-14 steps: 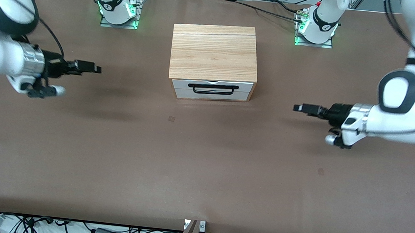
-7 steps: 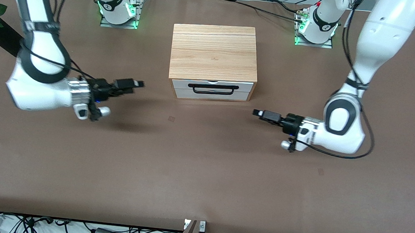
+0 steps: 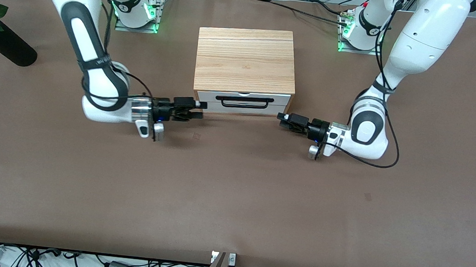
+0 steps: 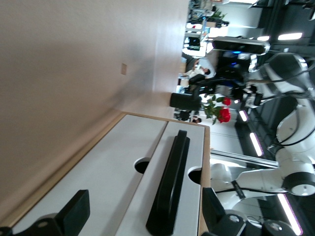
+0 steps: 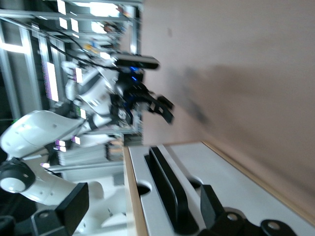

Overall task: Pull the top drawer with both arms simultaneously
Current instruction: 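Close both grippers on the ends of the black drawer handle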

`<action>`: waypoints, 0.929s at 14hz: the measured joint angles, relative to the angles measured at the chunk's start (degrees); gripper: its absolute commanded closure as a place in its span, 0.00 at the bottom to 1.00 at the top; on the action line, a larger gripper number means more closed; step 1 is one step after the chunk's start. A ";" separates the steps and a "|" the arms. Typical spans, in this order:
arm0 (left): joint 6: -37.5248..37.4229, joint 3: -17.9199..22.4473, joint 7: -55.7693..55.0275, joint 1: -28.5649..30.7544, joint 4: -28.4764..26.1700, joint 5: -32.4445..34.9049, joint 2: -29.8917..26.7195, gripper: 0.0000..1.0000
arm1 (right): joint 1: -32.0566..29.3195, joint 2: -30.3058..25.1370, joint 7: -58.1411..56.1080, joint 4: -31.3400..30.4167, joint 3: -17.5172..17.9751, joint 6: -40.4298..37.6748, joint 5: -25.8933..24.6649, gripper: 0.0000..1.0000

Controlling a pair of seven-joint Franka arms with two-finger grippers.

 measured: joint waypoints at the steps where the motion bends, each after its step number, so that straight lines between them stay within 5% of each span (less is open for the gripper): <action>1: 0.00 -0.53 1.12 0.00 -0.68 -0.81 -0.02 0.06 | 0.95 1.28 -3.53 -0.65 0.00 0.03 3.42 0.05; 7: -0.02 -2.85 3.42 0.27 -2.37 -3.88 -0.44 0.24 | 4.04 5.09 -8.64 -1.70 0.00 -0.26 9.65 0.36; 13: 0.07 -4.42 8.52 0.22 -6.94 -8.02 -0.85 0.65 | 4.17 5.09 -9.89 -4.56 -0.02 -3.61 9.70 0.71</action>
